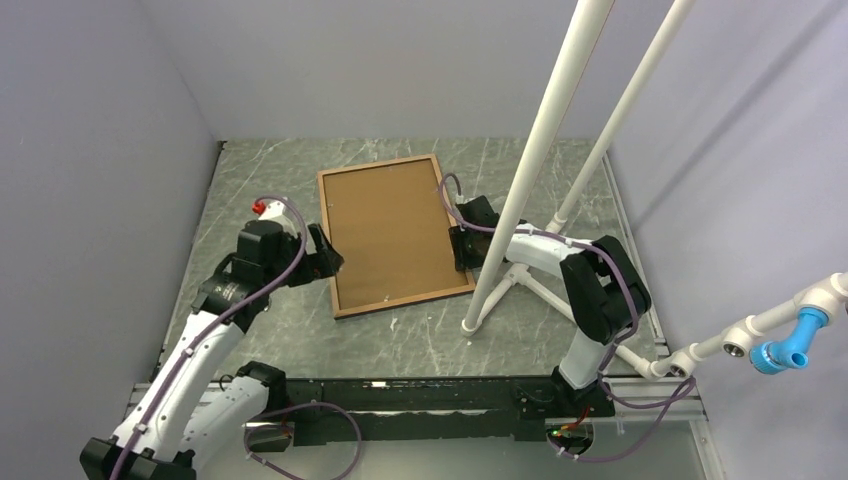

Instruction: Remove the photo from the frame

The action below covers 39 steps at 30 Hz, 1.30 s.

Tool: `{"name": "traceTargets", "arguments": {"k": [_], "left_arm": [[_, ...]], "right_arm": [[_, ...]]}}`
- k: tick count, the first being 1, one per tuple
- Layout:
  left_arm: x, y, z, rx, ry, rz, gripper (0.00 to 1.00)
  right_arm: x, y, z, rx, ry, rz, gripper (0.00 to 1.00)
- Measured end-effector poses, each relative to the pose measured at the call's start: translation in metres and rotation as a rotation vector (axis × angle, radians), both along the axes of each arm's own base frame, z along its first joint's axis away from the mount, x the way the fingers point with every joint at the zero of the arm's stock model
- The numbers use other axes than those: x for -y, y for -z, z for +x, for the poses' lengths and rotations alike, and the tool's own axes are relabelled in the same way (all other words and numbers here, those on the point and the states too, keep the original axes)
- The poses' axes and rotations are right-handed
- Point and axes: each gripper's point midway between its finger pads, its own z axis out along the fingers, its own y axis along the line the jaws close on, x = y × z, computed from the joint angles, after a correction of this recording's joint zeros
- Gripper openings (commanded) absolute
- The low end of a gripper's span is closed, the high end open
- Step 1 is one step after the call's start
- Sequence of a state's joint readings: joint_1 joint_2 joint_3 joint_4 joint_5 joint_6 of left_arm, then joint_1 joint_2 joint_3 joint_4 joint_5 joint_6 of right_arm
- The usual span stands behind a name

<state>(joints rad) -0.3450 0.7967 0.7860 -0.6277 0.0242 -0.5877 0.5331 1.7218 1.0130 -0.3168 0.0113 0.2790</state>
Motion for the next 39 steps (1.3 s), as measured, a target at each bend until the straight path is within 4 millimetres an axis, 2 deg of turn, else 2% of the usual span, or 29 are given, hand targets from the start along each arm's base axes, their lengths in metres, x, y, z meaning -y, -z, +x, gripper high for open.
{"name": "traceTargets", "arguments": {"k": [3, 7, 13, 16, 19, 22, 25, 26, 27, 31, 36, 39], "left_arm": [[-0.017, -0.006, 0.008, 0.004, -0.034, 0.015, 0.99], [-0.044, 0.003, 0.016, -0.044, -0.121, 0.037, 0.99], [-0.094, 0.027, 0.03, -0.157, -0.311, 0.029, 0.99], [-0.122, 0.043, 0.038, -0.235, -0.414, 0.032, 0.99], [-0.143, 0.061, 0.038, -0.307, -0.505, 0.036, 0.99], [-0.157, 0.069, 0.03, -0.33, -0.593, 0.051, 0.99], [-0.166, 0.075, 0.016, -0.354, -0.681, 0.062, 0.99], [-0.169, 0.079, 0.01, -0.366, -0.719, 0.066, 1.0], [-0.172, 0.083, 0.004, -0.379, -0.75, 0.074, 0.99], [-0.196, 0.095, -0.022, -0.424, -0.91, 0.096, 0.99], [-0.229, 0.113, -0.046, -0.469, -1.091, 0.049, 0.99], [-0.239, 0.127, -0.058, -0.512, -1.156, 0.019, 0.96]], "right_arm": [[0.006, 0.003, 0.002, 0.006, 0.021, -0.029, 0.34], [0.01, 0.002, 0.007, 0.034, 0.047, -0.062, 0.34], [0.017, 0.001, 0.015, 0.056, 0.097, -0.113, 0.33], [0.021, 0.001, 0.022, 0.066, 0.125, -0.137, 0.36], [0.026, -0.001, 0.029, 0.073, 0.142, -0.153, 0.49], [0.03, -0.002, 0.034, 0.079, 0.14, -0.157, 0.7], [0.028, -0.006, 0.032, 0.079, 0.121, -0.129, 0.83], [0.025, -0.01, 0.029, 0.08, 0.11, -0.11, 0.93], [0.023, -0.014, 0.026, 0.081, 0.1, -0.089, 0.98], [0.007, -0.044, 0.016, 0.108, 0.064, 0.031, 1.0], [-0.002, -0.058, -0.001, 0.114, 0.038, 0.129, 0.99], [-0.004, -0.058, -0.013, 0.095, 0.03, 0.166, 0.98]]}}
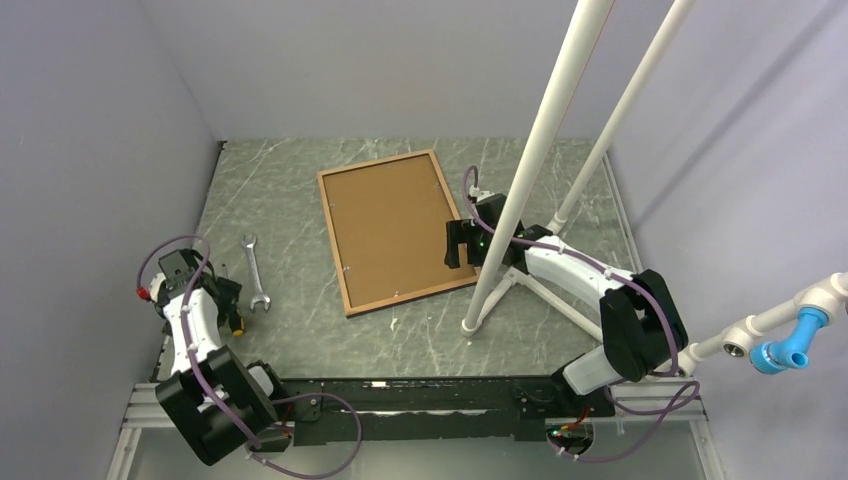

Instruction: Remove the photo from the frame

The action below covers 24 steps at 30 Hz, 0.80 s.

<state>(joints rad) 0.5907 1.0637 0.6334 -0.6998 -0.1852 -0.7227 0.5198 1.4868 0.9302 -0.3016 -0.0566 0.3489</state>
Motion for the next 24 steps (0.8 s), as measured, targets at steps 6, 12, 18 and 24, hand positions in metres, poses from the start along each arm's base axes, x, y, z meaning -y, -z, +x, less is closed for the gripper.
{"name": "traceTargets", "arguments": {"k": [6, 12, 18, 24], "left_arm": [[0.0, 0.014, 0.0, 0.004, -0.011, -0.029, 0.82], [0.0, 0.027, 0.012, 0.008, 0.01, -0.068, 0.73], [0.003, 0.035, 0.014, 0.014, 0.02, -0.088, 0.54], [0.003, 0.037, 0.015, 0.019, 0.026, -0.085, 0.27]], "right_arm": [[-0.004, 0.002, -0.005, -0.018, -0.005, 0.029, 0.97], [-0.004, 0.006, -0.006, -0.019, -0.004, 0.033, 0.97], [-0.006, 0.005, -0.003, -0.008, 0.001, 0.045, 0.96], [-0.006, 0.005, -0.003, -0.007, 0.003, 0.045, 0.95]]}}
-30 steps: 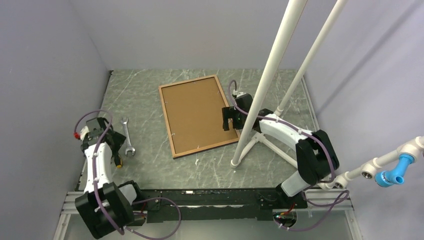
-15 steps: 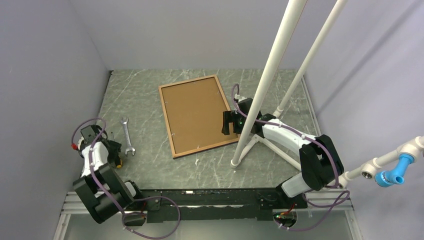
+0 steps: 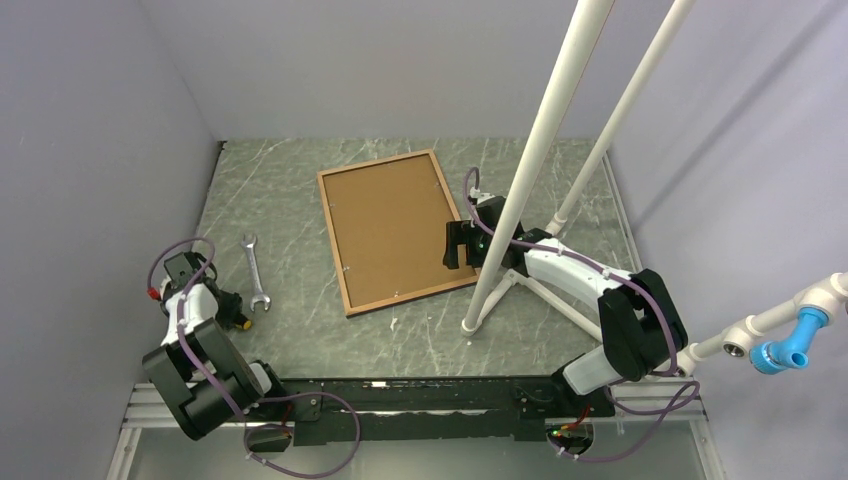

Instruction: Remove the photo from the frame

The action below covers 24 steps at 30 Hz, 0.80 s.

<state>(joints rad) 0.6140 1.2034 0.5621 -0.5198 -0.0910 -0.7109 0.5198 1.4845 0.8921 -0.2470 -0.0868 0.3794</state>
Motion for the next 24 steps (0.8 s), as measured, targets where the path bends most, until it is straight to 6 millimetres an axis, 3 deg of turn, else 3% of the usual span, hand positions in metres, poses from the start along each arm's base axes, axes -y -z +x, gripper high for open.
{"name": "traceTargets", "arguments": {"k": [5, 7, 11, 15, 20, 24], "left_arm": [[-0.001, -0.001, 0.0, 0.002, 0.002, 0.007, 0.13], [0.0, -0.004, -0.002, 0.001, 0.012, 0.013, 0.01], [0.005, -0.018, -0.001, 0.02, 0.058, 0.046, 0.0], [0.023, -0.052, 0.022, 0.102, 0.183, 0.089, 0.0], [0.085, -0.107, 0.054, 0.319, 0.44, 0.096, 0.0], [0.144, -0.135, 0.064, 0.489, 0.623, -0.019, 0.0]], "right_arm": [[0.0, -0.005, 0.0, 0.009, 0.006, 0.008, 0.95], [0.001, -0.009, 0.0, 0.021, 0.007, 0.014, 0.95], [0.001, -0.017, 0.0, 0.039, 0.009, 0.021, 0.95], [0.005, -0.023, -0.002, 0.051, 0.02, 0.014, 0.89], [0.011, -0.034, -0.005, 0.079, 0.034, 0.016, 0.87], [0.011, -0.043, -0.009, 0.098, 0.027, 0.041, 0.88]]}}
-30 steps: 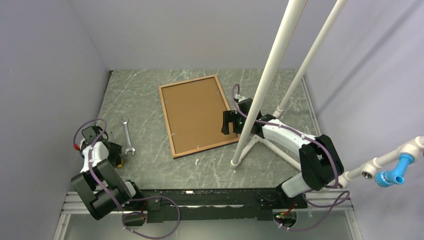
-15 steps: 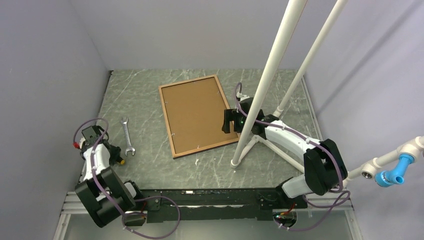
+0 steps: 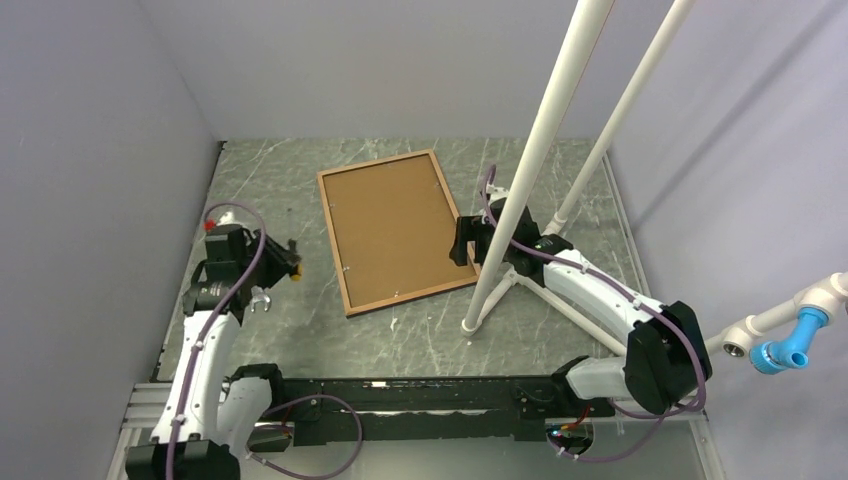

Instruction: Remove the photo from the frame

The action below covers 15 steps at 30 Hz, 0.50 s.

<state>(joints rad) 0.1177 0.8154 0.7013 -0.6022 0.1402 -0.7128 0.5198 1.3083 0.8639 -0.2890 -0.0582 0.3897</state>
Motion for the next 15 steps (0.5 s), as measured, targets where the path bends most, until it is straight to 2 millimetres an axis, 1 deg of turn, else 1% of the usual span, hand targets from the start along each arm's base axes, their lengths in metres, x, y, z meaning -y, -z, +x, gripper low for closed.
{"name": "traceTargets", "arguments": {"k": [2, 4, 8, 9, 11, 12, 15], "left_arm": [[0.028, -0.009, 0.005, 0.047, 0.1, -0.063, 0.0], [0.067, -0.018, 0.01, 0.109, 0.237, -0.144, 0.0], [0.13, -0.029, 0.007, 0.206, 0.453, -0.25, 0.0], [0.141, -0.031, 0.005, 0.222, 0.483, -0.267, 0.0], [0.167, -0.037, 0.001, 0.268, 0.558, -0.31, 0.0], [0.176, -0.038, 0.0, 0.284, 0.577, -0.334, 0.0], [0.198, -0.036, 0.004, 0.301, 0.598, -0.402, 0.0]], "right_arm": [[-0.005, -0.002, -0.002, -0.003, -0.021, 0.02, 0.88], [-0.01, -0.001, -0.006, -0.021, -0.052, 0.042, 0.87], [-0.033, -0.005, -0.016, -0.058, -0.141, 0.146, 0.87], [-0.04, -0.009, -0.019, -0.058, -0.169, 0.186, 0.87], [-0.053, -0.016, -0.025, -0.05, -0.219, 0.271, 0.87], [-0.059, -0.02, -0.031, -0.046, -0.251, 0.325, 0.87], [-0.069, -0.024, -0.047, -0.061, -0.305, 0.417, 0.84]]}}
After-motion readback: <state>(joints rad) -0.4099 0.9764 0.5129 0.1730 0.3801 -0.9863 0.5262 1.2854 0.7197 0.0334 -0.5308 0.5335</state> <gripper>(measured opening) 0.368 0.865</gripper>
